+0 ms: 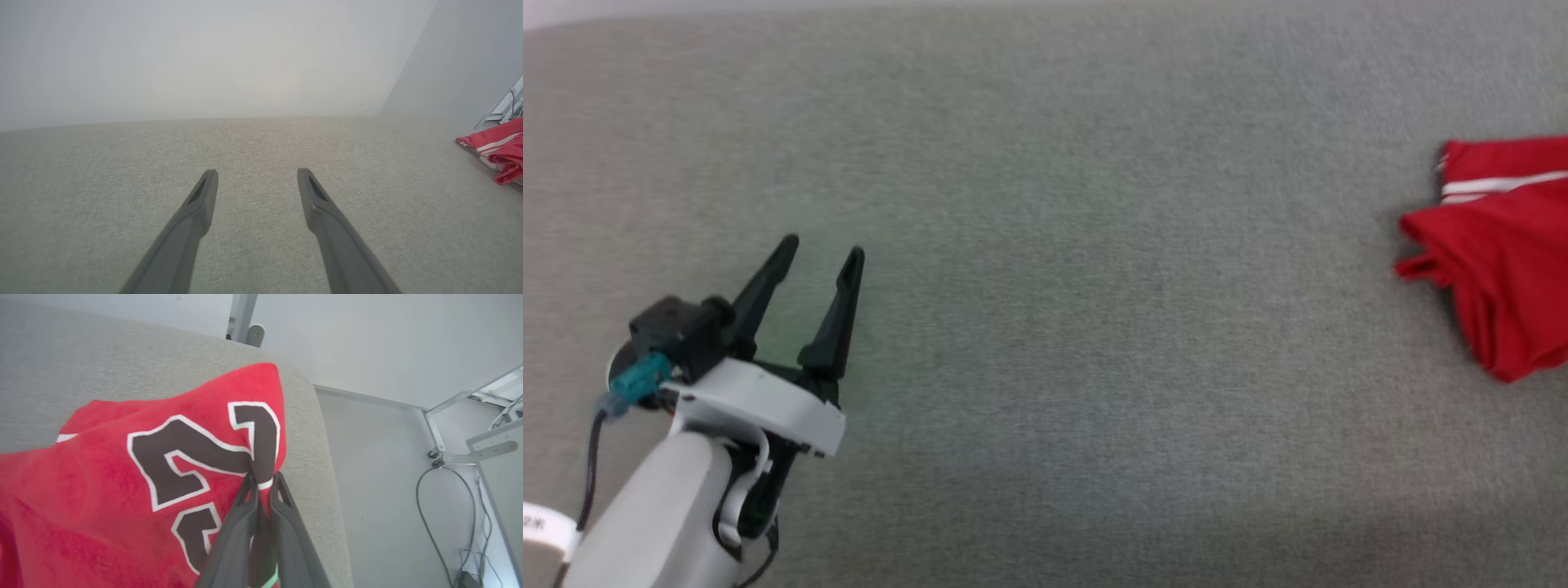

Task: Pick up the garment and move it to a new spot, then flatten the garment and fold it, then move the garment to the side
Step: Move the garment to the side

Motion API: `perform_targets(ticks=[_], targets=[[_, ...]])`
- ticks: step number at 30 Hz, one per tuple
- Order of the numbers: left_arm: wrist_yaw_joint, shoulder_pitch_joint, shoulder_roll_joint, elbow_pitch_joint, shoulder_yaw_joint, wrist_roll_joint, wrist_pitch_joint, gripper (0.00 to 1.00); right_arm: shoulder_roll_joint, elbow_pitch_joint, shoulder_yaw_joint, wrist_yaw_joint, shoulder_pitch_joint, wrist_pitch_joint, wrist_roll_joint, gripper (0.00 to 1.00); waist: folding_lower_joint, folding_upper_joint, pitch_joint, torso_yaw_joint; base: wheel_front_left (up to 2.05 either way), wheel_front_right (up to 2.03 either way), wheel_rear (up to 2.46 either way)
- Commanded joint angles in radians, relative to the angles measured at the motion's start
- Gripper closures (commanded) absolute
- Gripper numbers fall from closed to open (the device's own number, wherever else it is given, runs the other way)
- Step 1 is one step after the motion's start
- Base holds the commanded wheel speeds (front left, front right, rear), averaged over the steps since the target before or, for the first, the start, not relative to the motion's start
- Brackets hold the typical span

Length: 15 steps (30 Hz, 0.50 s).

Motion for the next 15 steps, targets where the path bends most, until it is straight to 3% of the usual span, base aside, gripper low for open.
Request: perform_targets(ticks=[1,11,15], targets=[[-0.007,-0.026,0.003,-0.001,-0.003,0.010,0.002,0.00,-0.015,0.017,0.002,-0.002,-0.029,-0.026,-0.019,1.00,0.0000,0.0000,0.062,-0.058,0.00,0.00,0.00],[-0.018,-0.101,0.008,-0.012,-0.033,0.037,0.028,0.00,-0.043,0.134,-0.019,-0.002,-0.135,-0.136,-0.130,1.00,0.0000,0.0000,0.138,-0.102,0.00,0.00,0.00],[-0.024,-0.127,0.009,-0.017,-0.042,0.044,0.039,0.00,-0.026,0.184,-0.031,-0.002,-0.161,-0.169,-0.200,1.00,0.0000,0.0000,0.165,-0.105,0.00,0.00,0.00]])
